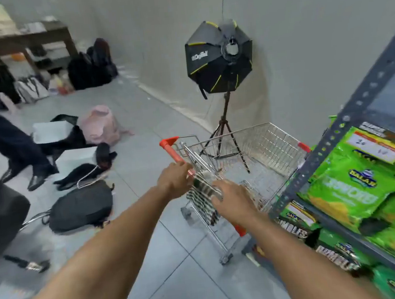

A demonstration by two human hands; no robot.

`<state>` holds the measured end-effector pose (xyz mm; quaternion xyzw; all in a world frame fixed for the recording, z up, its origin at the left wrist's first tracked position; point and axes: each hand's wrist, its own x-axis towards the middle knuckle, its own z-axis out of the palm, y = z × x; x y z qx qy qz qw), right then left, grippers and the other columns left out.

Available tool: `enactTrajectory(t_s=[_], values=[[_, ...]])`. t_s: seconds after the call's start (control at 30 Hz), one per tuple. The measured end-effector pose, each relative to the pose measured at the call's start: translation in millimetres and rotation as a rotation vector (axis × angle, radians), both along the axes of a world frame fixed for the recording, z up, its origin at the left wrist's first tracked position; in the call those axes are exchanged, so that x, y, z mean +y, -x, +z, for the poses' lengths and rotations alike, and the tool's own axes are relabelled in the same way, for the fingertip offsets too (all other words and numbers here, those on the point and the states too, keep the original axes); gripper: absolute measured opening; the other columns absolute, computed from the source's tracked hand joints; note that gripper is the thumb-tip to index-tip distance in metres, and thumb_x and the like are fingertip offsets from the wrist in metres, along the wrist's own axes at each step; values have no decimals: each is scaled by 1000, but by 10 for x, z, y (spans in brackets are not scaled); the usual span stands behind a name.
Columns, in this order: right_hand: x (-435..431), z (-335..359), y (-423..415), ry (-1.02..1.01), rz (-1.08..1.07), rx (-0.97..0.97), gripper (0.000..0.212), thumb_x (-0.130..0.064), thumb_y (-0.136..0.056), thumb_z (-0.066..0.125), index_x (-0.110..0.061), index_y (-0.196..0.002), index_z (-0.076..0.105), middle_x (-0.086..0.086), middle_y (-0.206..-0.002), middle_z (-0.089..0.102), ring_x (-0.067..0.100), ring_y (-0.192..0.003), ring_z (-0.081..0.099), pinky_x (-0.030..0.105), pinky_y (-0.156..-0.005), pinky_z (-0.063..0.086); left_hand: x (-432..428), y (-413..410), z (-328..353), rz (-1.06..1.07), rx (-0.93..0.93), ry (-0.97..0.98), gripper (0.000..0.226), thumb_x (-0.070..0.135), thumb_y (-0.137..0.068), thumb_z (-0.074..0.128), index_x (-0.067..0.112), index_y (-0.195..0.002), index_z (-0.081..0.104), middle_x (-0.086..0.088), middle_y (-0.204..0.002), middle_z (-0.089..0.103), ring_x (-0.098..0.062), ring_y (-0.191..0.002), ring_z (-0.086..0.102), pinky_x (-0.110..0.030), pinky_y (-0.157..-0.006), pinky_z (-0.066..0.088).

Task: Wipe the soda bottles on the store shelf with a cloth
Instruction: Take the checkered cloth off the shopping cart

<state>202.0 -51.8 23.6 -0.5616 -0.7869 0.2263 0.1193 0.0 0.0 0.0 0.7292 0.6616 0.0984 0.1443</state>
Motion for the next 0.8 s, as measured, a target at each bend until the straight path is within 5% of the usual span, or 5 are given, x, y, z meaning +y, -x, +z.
enactTrajectory(t_s=[0.3, 0.43, 0.5, 0.6, 0.8], values=[[256, -466, 245, 40, -176, -194, 38, -32, -94, 62, -24, -130, 55, 0, -124, 62, 24, -108, 61, 39, -85, 54, 606, -202, -405, -131, 319, 148, 48, 50, -101, 40, 16, -122, 69, -15, -145, 53, -35, -142, 35, -62, -120, 14], [273, -467, 204, 40, -186, -115, 42, -33, -92, 65, -24, -132, 54, 0, -126, 63, 24, -111, 61, 37, -89, 53, 633, -245, -319, -169, 111, 105, 26, 35, -101, 42, 21, -102, 64, -5, -112, 65, -27, -114, 55, -55, -114, 32], [270, -387, 155, 26, -215, -42, 44, -35, -92, 63, -23, -134, 54, 0, -129, 61, 23, -115, 58, 39, -93, 52, 605, -238, -236, -185, -90, 133, 21, 32, -103, 40, 23, -95, 56, -3, -98, 65, -26, -94, 62, -47, -92, 50], [264, -152, 40, -143, -309, 91, 33, -36, -90, 61, -29, -122, 55, -9, -124, 53, 16, -113, 52, 34, -88, 51, 557, -240, -7, -237, -323, 181, 16, 35, -105, 38, 27, -99, 51, 3, -91, 65, -15, -82, 62, -34, -68, 49], [189, 598, -458, -539, -375, 404, 39, -35, -79, 70, -23, -111, 51, -3, -132, 47, 12, -129, 44, 27, -107, 38, 368, -623, 986, -523, -470, 39, 8, 34, -105, 53, 29, -103, 59, -1, -97, 69, -19, -91, 66, -39, -80, 53]])
